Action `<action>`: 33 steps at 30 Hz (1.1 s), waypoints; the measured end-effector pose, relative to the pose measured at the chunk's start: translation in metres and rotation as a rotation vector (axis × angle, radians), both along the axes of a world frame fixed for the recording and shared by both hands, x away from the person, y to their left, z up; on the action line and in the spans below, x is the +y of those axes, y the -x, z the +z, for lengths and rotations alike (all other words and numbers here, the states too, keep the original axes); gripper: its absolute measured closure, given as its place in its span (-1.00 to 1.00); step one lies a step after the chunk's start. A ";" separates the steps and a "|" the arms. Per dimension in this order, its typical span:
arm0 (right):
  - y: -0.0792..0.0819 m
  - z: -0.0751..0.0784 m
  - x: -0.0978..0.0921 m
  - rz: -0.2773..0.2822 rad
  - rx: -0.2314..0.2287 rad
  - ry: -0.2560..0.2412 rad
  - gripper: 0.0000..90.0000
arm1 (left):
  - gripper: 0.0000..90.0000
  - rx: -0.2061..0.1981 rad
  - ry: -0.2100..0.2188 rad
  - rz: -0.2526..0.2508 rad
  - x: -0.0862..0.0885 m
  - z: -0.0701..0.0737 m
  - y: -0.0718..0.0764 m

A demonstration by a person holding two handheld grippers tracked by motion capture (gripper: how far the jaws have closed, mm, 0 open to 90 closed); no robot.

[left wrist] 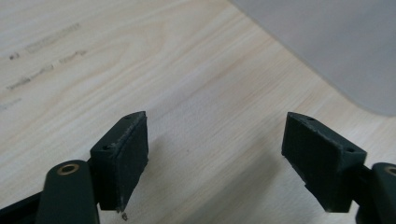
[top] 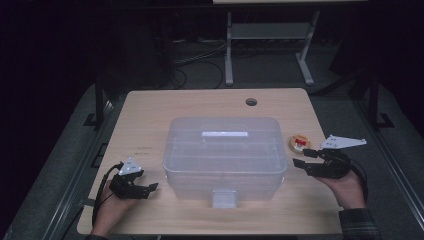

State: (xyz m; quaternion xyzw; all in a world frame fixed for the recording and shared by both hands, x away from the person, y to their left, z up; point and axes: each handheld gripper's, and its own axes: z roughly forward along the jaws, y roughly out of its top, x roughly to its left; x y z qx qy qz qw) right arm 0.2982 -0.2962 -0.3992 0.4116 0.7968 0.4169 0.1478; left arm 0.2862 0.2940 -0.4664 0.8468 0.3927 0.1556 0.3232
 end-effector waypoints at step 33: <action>0.007 0.067 -0.006 0.120 -0.101 -0.080 -0.23 | -0.70 -0.055 0.049 0.002 0.005 -0.008 0.003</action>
